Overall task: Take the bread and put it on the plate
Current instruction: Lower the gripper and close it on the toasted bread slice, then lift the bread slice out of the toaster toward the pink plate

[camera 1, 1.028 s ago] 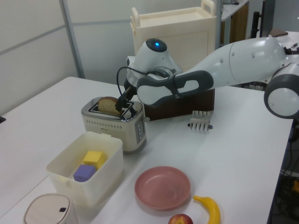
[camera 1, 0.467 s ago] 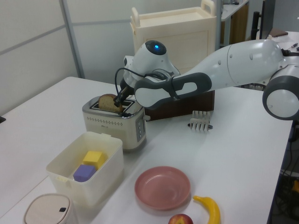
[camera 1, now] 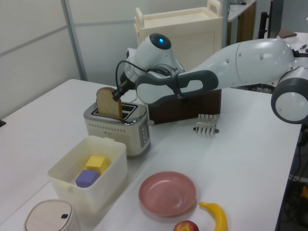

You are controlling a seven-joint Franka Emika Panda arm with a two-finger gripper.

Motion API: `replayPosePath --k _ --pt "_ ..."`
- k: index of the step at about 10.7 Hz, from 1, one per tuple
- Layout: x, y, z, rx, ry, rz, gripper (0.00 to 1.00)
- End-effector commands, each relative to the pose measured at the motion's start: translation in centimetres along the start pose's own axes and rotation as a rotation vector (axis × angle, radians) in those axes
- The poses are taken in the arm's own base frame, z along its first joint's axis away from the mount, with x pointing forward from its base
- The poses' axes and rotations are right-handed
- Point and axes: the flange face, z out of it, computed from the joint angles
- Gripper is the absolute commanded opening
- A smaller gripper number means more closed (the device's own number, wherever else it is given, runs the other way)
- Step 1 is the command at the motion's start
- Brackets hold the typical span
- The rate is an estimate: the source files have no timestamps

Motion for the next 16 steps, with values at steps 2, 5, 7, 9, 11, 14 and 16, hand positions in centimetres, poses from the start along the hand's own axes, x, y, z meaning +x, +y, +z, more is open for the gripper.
replayPosePath --k 2,5,7,9,11,14,16 --pt "3.4 -1.3 -5.7 0.006 0.102 0.013 0.0" --pt "5.2 -0.9 -9.9 0.005 0.154 0.031 0.0" --pt "5.6 -0.7 -12.1 0.009 0.134 0.091 0.0" --pt "3.6 -1.0 -11.1 0.042 -0.085 0.13 0.0" --pt "2.1 -2.0 -11.5 0.123 -0.24 0.173 0.0" --pt "0.4 -3.0 -15.5 0.278 -0.455 0.071 0.0" --pt "-2.5 -3.4 -15.9 0.356 -0.656 -0.072 0.0"
